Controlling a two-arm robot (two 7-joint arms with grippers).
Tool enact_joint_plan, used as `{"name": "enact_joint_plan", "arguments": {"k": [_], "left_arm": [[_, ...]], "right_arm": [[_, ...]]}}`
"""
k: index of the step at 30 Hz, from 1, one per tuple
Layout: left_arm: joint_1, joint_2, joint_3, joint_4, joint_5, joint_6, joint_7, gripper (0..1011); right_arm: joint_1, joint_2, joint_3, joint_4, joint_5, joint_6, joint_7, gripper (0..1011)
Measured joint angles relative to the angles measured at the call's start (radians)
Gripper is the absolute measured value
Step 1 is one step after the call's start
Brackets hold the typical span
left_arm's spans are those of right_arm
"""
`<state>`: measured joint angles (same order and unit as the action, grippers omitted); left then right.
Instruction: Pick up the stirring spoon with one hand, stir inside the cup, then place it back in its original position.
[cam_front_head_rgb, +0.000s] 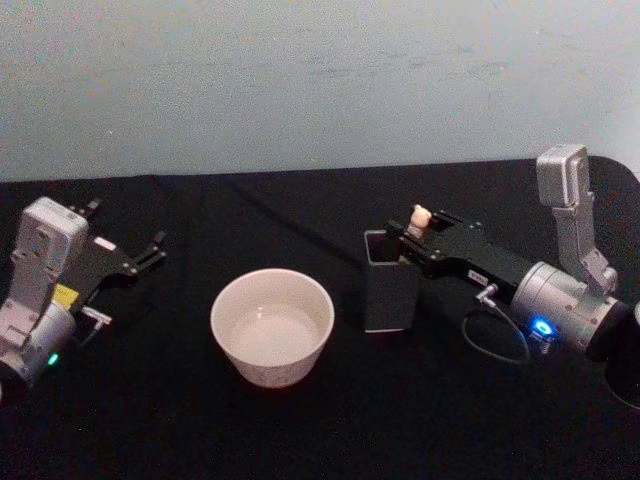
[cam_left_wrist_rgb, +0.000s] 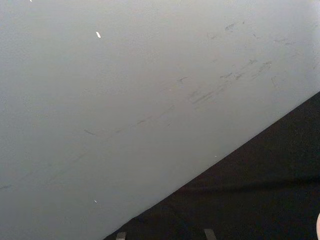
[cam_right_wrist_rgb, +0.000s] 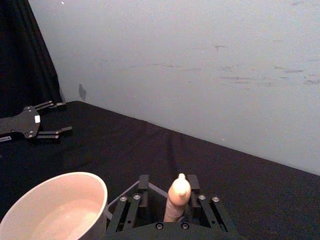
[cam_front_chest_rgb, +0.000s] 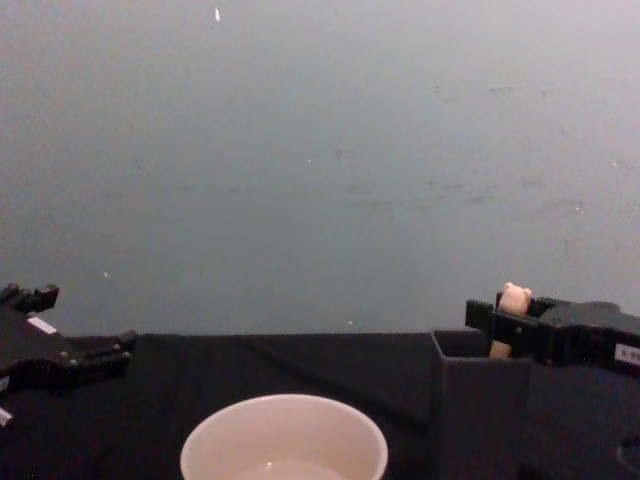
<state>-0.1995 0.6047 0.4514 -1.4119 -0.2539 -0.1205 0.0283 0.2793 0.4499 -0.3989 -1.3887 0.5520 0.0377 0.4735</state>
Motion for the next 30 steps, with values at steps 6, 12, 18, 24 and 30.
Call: {"name": "enact_joint_plan", "arguments": {"k": [6,12,18,24,30], "left_arm": [[0.000,0.000,0.000,0.000,0.000,0.000,0.000,1001],[0.000,0.000,0.000,0.000,0.000,0.000,0.000,1002],[0.000,0.000,0.000,0.000,0.000,0.000,0.000,1001],[0.000,0.000,0.000,0.000,0.000,0.000,0.000,1002],[0.000,0.000,0.000,0.000,0.000,0.000,0.000,1001]], "right_arm": [[0.000,0.000,0.000,0.000,0.001,0.000,0.000,303],[0.000,0.000,0.000,-0.001,0.001,0.000,0.001,211],[-0.001,0.000,0.000,-0.002,0.000,-0.002,0.001,211],[-0.011,0.011,-0.001,-0.037,-0.034,-0.030,0.003,211],[-0.024,0.030,0.003,-0.088,-0.070,-0.054,0.008,211]]}}
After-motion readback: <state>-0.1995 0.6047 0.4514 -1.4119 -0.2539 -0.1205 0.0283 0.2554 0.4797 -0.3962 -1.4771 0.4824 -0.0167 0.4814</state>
